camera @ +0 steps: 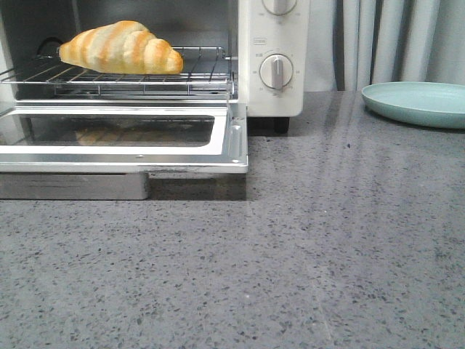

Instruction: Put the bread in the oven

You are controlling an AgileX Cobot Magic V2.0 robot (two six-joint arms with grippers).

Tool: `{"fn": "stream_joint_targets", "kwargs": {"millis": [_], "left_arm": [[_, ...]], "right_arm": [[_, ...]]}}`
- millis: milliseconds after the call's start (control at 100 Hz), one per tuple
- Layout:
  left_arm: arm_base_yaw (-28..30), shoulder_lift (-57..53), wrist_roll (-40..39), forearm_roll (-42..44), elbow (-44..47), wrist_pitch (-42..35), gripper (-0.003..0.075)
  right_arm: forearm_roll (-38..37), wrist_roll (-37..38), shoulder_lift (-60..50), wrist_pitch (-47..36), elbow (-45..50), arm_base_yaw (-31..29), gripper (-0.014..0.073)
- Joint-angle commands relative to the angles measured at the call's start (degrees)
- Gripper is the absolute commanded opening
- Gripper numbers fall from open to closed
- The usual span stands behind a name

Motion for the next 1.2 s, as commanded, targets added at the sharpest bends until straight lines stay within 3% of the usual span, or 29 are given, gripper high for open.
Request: {"fn": "stream_joint_targets", "kwargs": {"millis": [0, 170, 200, 320, 1190], "left_arm": [[0.13, -1.75, -0.39, -0.54, 1.36, -2.63, -0.0021], [0.13, -1.75, -0.39, -0.54, 1.36, -2.63, -0.0021], [0.13, -1.75, -0.39, -0.54, 1.36, -2.63, -0.0021], [0.13, -1.63, -0.39, -0.54, 1.36, -2.63, -0.0022], [0.13, -1.63, -0.39, -0.54, 1.36, -2.63, -0.0021]], "right_arm": [[1.65, -1.45, -4.66, -0.46, 0.87, -3.01, -0.0069], [2.66, -1.45, -15.46, 5.66, 5.75, -7.91, -0.0069], [3.21, -1.45, -17.15, 9.89, 5.73, -8.56, -0.0069], [3.20, -1.45, -16.53, 17.36, 5.62, -9.58, -0.0069], [2.99, -1.45, -16.79, 16.50, 5.62, -9.67, -0.0069]]}}
